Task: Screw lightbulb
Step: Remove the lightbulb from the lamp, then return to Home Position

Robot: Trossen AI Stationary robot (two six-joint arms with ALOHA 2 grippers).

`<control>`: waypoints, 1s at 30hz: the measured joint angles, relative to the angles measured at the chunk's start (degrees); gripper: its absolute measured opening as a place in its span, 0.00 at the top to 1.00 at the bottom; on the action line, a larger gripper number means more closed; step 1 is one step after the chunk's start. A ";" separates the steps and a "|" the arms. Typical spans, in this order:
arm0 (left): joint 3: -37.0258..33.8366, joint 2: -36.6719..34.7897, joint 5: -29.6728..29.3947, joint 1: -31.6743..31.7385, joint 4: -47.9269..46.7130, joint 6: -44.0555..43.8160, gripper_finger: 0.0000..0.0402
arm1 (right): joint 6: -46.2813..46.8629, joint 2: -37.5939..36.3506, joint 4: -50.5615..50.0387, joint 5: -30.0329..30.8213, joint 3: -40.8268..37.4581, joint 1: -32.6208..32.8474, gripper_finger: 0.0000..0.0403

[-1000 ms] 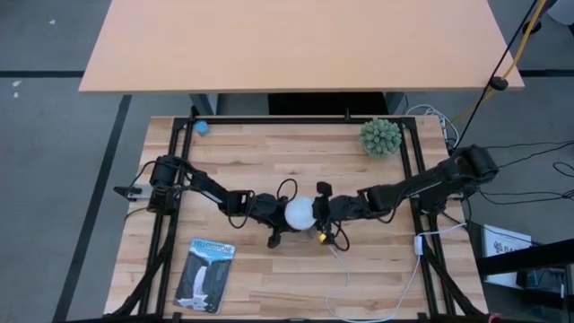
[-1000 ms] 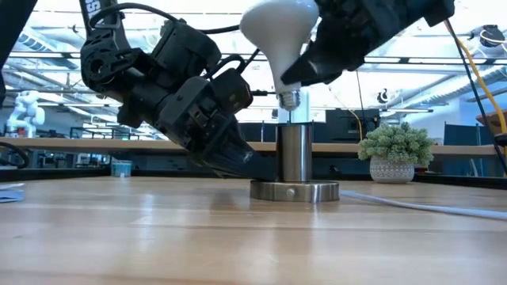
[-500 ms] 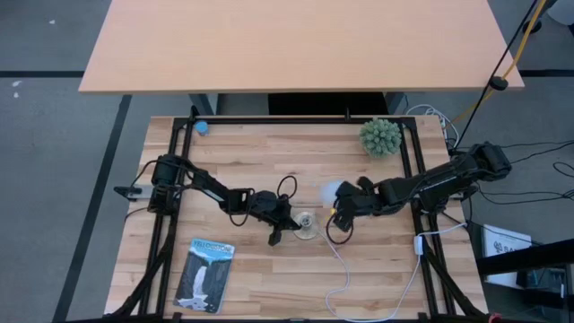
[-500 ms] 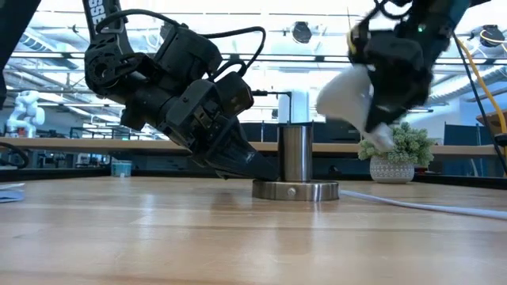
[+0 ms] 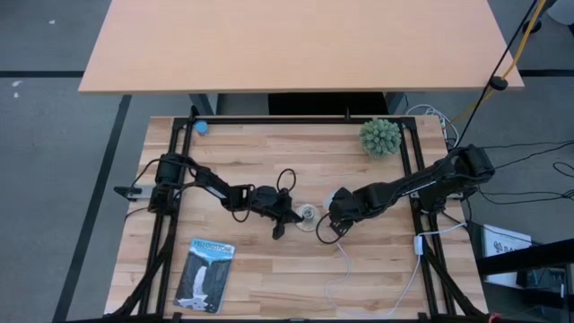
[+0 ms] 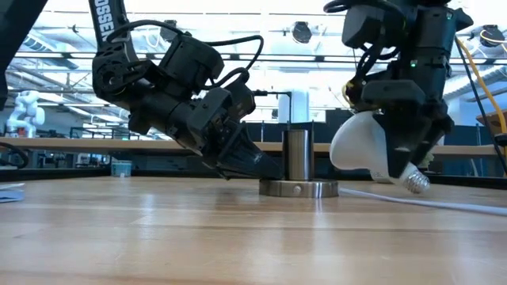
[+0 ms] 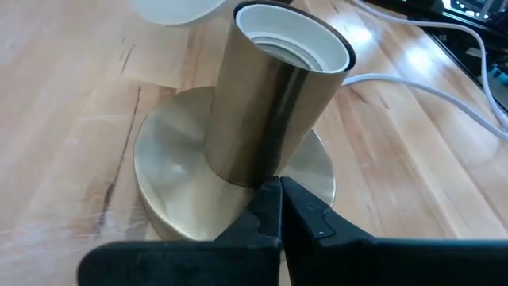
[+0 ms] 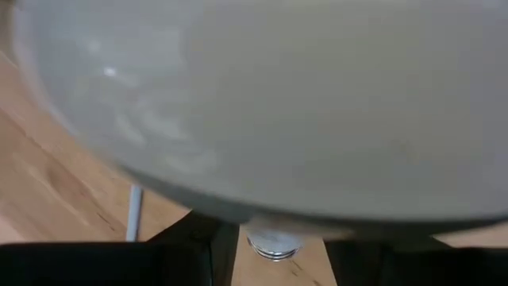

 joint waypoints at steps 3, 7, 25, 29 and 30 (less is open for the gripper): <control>0.02 0.00 -0.11 0.01 0.04 0.01 1.00 | 0.09 -0.09 0.49 0.51 0.00 0.00 0.60; -0.02 0.02 -0.11 0.00 1.21 0.02 1.00 | 0.06 -0.09 0.96 0.61 0.00 0.02 0.53; -0.17 -5.84 0.04 0.11 -5.45 3.32 1.00 | -3.40 -15.21 -2.97 9.93 0.00 2.38 0.45; -0.38 -10.61 0.00 0.38 -11.18 3.69 1.00 | -3.96 -18.90 -2.53 15.94 0.00 4.57 0.45; -0.48 -11.83 0.00 0.39 -11.30 4.12 1.00 | -3.63 -19.55 -2.22 17.42 0.00 5.24 0.45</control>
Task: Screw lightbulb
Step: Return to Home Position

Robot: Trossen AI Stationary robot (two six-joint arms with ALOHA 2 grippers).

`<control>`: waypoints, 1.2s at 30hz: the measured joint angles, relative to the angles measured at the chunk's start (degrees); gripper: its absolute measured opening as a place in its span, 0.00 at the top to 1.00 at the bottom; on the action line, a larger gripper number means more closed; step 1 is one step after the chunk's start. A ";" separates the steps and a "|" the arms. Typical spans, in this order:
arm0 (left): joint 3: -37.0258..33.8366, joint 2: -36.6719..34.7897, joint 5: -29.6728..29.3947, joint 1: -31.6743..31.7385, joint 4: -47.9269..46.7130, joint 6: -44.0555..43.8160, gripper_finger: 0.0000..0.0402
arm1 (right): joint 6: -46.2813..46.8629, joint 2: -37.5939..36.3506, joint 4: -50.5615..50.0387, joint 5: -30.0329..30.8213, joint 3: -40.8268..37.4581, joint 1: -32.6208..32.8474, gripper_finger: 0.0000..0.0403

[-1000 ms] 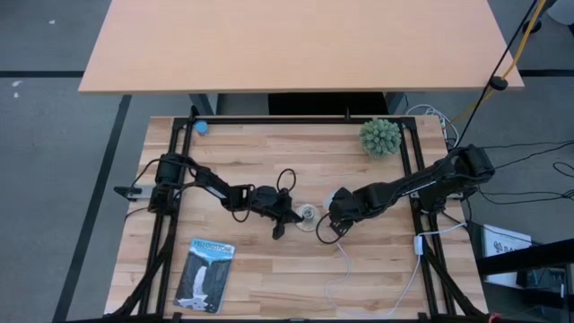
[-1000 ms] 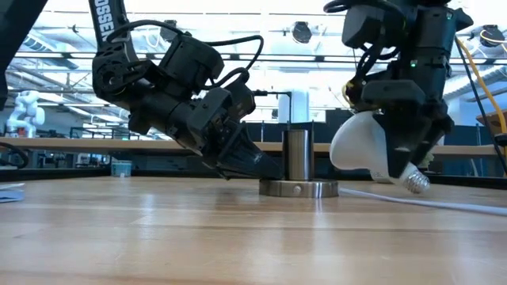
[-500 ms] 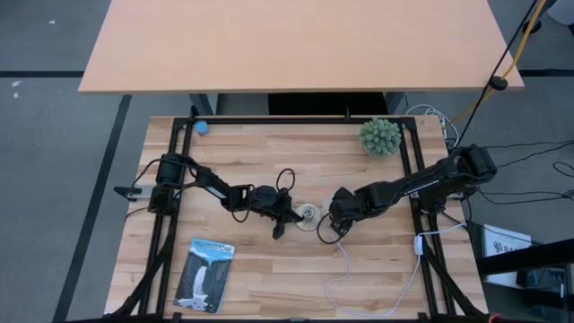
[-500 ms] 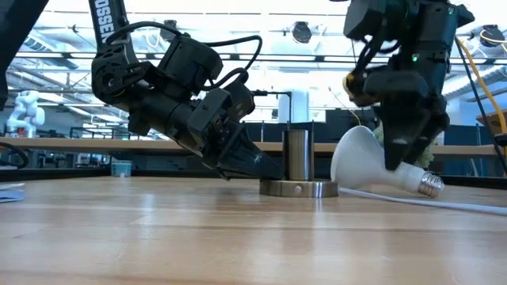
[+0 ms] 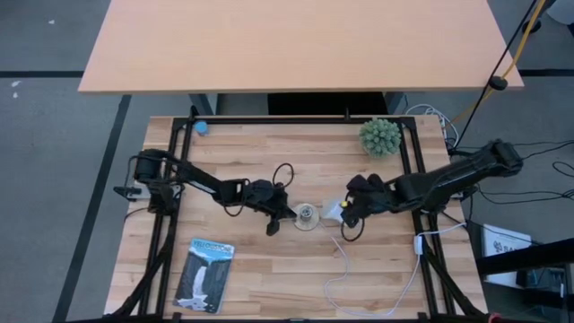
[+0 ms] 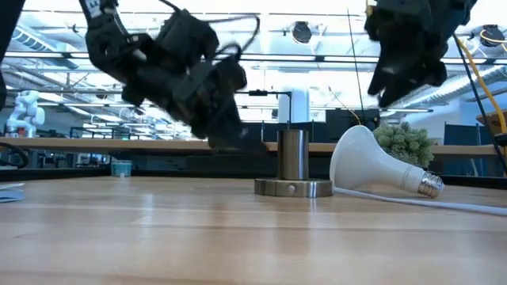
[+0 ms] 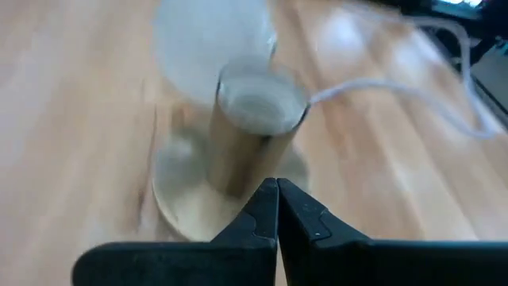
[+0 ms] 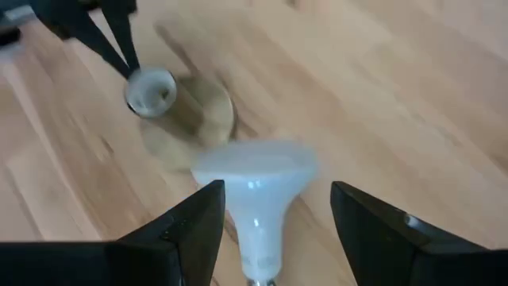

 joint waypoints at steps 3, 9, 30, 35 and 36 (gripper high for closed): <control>-1.51 -5.50 0.02 -0.13 -2.04 3.29 1.00 | -0.05 -1.50 0.33 2.69 0.00 2.79 0.45; -14.42 -21.95 -4.07 1.83 -1.30 4.00 1.00 | -3.87 -1.36 -3.40 9.78 0.00 12.87 0.45; -40.89 -71.17 -11.51 5.46 -5.50 2.44 1.00 | 14.95 -0.71 -15.44 22.10 -5.35 25.86 0.46; -40.89 -84.07 -10.80 5.46 -18.47 2.34 1.00 | 22.18 -0.71 -8.67 24.98 -13.27 27.88 0.46; -40.89 -86.90 -10.28 5.46 -20.88 2.31 1.00 | 23.15 -0.76 -6.73 26.14 -14.79 28.37 0.46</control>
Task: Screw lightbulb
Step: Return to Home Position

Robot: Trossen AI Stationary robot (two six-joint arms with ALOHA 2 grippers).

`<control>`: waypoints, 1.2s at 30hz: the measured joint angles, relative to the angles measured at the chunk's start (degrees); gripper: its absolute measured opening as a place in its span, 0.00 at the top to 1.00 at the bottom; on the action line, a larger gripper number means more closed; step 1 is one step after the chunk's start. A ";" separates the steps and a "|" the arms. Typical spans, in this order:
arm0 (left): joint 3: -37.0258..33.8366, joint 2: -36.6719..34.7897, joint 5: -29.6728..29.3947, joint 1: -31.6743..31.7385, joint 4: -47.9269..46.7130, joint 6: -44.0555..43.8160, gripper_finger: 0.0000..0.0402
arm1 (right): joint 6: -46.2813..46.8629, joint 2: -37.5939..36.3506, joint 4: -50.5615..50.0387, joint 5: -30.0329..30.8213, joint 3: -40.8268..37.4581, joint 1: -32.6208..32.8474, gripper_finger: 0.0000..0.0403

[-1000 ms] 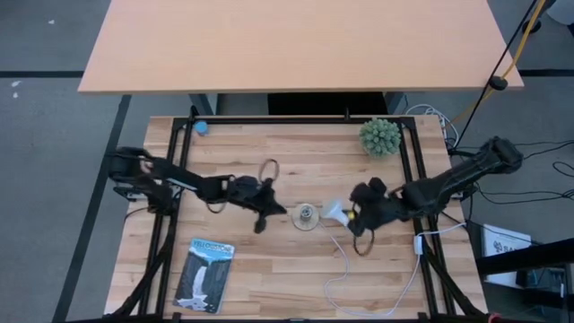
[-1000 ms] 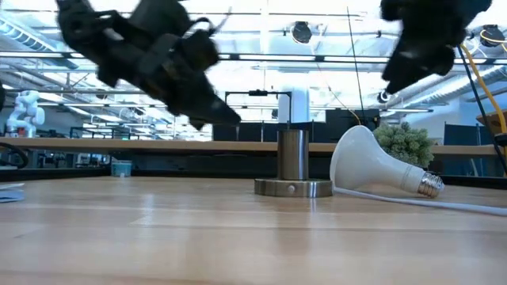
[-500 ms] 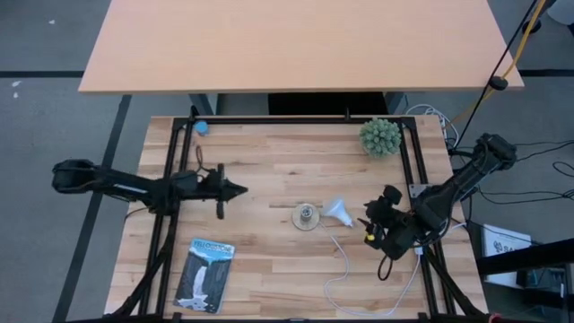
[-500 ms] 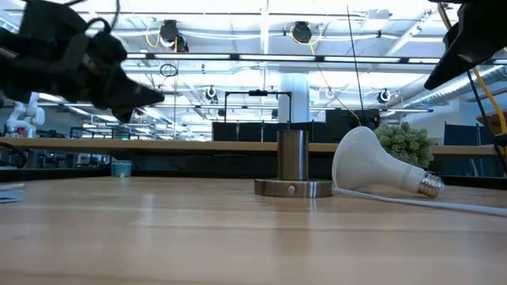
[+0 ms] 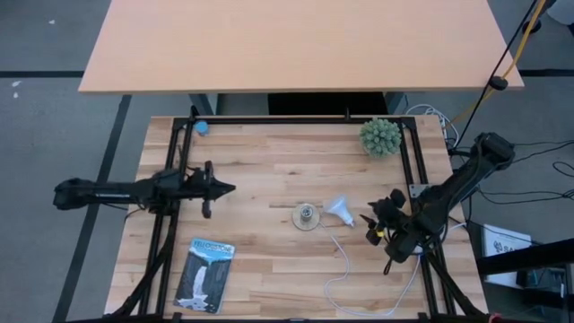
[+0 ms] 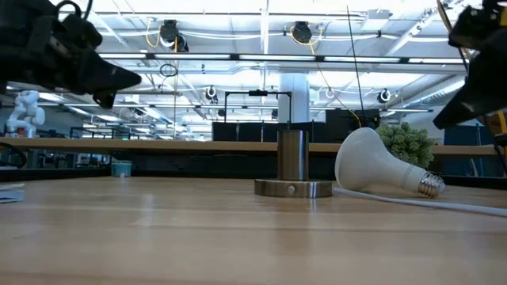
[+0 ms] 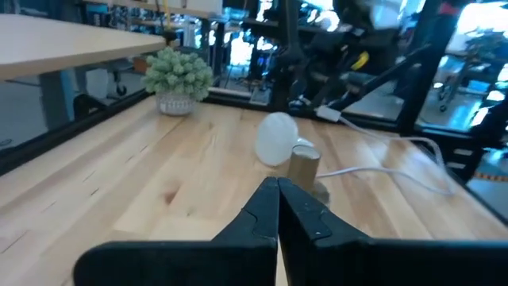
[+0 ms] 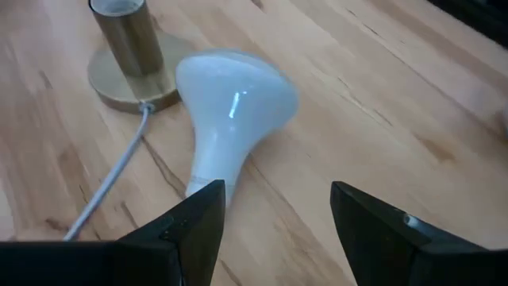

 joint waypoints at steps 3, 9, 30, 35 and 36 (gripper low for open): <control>0.00 -8.23 1.31 0.00 -7.17 -0.03 1.00 | 2.48 -0.03 5.75 3.93 -3.87 1.53 0.46; 0.44 -16.59 0.87 0.01 -11.97 1.42 1.00 | 4.90 -0.07 9.55 6.20 -6.74 3.92 0.46; 0.55 -14.51 -19.76 0.00 -11.05 1.80 1.00 | 4.06 -0.30 9.42 9.01 -6.71 4.66 0.46; 0.55 -14.51 -22.86 0.00 -10.79 3.73 1.00 | 4.06 -0.29 9.44 9.16 -6.71 4.66 0.46; 0.55 -14.51 -22.85 0.00 -10.79 3.81 1.00 | 4.04 -0.29 9.44 9.24 -6.71 4.66 0.46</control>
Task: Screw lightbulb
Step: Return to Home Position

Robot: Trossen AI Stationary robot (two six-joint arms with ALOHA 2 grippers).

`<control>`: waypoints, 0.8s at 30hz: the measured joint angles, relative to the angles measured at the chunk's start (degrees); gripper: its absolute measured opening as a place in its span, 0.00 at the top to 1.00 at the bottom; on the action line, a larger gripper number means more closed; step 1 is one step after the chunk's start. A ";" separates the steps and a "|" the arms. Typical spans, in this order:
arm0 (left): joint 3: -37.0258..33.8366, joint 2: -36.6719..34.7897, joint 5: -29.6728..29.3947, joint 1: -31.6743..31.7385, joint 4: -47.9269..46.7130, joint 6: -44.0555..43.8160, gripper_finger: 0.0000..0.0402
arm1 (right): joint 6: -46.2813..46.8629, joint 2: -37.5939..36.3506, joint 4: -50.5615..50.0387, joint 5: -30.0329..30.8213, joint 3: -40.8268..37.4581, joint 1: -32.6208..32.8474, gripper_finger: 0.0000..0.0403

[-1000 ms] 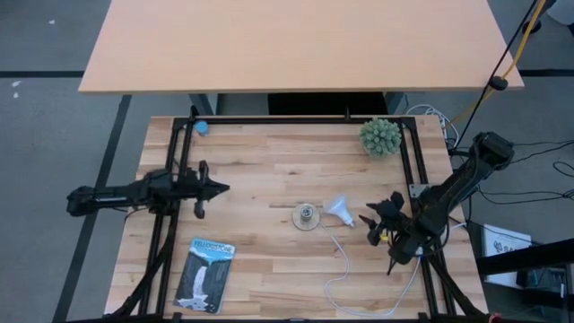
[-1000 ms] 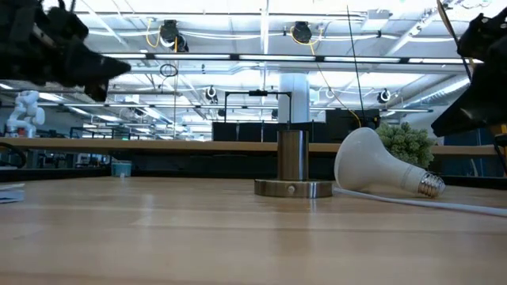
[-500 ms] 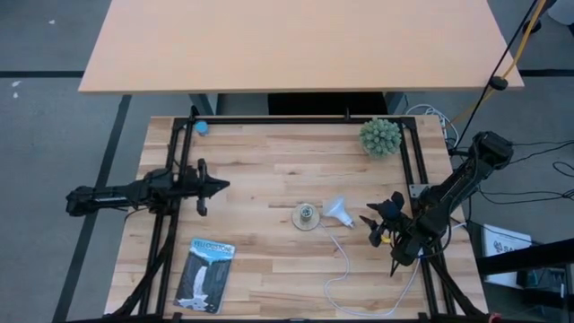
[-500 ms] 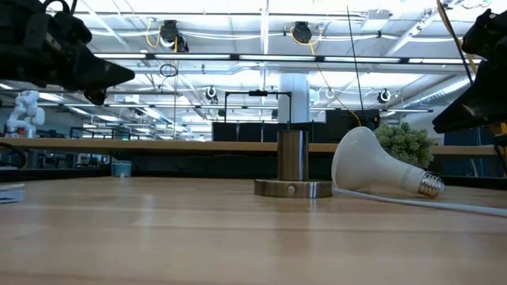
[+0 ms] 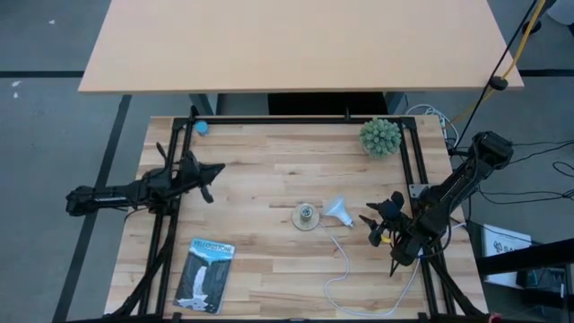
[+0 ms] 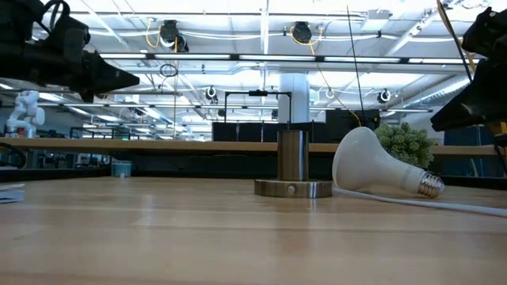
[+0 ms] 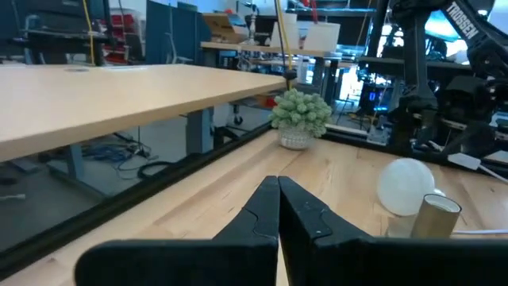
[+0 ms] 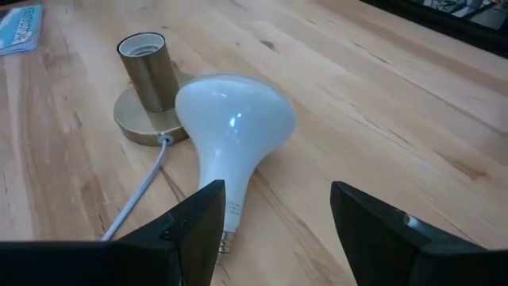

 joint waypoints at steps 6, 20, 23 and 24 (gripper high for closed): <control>0.00 0.00 0.07 0.00 0.00 -0.36 1.00 | -1.50 -1.31 -0.85 3.56 0.00 0.00 0.46; 0.00 0.00 0.17 0.00 0.04 -0.56 1.00 | -9.54 -10.17 -2.43 7.92 -0.13 -3.28 0.46; 0.00 0.00 0.22 0.00 0.04 -0.56 1.00 | -15.38 -10.03 10.38 7.90 -3.91 -6.19 0.46; 0.00 0.00 0.24 0.00 0.04 -0.56 1.00 | -19.32 -9.99 17.45 7.49 -6.12 -7.20 0.46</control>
